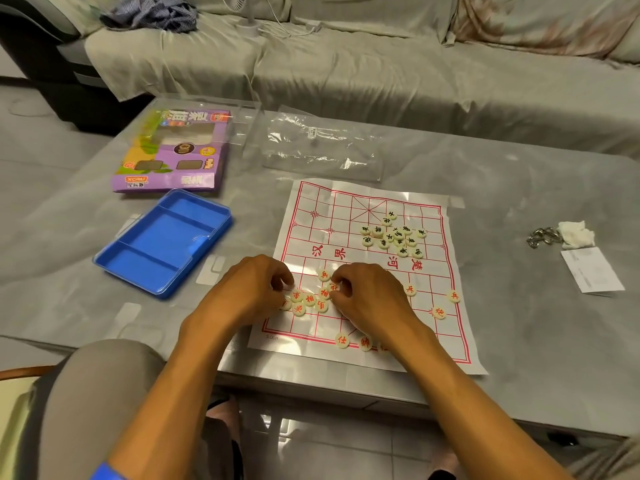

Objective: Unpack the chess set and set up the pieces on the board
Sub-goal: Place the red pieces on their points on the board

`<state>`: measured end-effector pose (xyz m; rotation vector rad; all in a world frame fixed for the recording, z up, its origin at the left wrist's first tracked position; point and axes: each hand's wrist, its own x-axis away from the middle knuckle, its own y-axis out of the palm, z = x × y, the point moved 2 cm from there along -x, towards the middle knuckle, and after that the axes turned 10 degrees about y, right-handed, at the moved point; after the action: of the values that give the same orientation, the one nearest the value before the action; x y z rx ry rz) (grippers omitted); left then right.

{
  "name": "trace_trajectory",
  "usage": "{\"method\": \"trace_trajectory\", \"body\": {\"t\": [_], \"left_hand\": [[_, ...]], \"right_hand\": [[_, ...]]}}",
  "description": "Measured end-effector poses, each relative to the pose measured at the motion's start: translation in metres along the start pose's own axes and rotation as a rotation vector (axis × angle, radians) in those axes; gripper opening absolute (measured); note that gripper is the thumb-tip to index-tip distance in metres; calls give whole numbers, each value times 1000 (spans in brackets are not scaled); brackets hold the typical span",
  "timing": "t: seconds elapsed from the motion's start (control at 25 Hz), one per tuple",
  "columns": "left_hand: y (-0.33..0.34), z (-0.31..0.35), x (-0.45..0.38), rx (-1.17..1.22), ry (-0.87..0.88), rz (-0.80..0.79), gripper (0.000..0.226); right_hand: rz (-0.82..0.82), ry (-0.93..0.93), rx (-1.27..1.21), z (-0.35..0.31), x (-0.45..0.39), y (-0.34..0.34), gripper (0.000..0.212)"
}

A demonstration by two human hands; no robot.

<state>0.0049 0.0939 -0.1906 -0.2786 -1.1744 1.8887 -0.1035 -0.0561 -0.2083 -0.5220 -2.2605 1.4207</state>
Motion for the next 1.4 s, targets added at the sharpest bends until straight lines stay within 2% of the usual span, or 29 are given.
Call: {"method": "trace_trajectory", "body": {"t": [0.36, 0.68, 0.84, 0.92, 1.0, 1.16, 1.4], "left_hand": [[-3, -2, 7, -15, -35, -75, 20], [0, 1, 4, -34, 31, -34, 23], [-10, -4, 7, 13, 6, 119, 21], [-13, -2, 6, 29, 16, 200, 19], [-9, 12, 4, 149, 66, 235, 16], [9, 46, 9, 689, 117, 150, 12], [9, 35, 9, 813, 32, 193, 17]], "right_hand": [[-64, -165, -20, -24, 13, 10, 27], [-16, -153, 1, -25, 15, 10, 28], [159, 62, -212, 11, 28, -23, 22], [190, 142, -327, 40, 34, -43, 17], [126, 99, -358, 48, 37, -52, 17], [19, -69, -303, 20, 32, -41, 21], [-4, -157, -398, -7, 26, -26, 25]]}}
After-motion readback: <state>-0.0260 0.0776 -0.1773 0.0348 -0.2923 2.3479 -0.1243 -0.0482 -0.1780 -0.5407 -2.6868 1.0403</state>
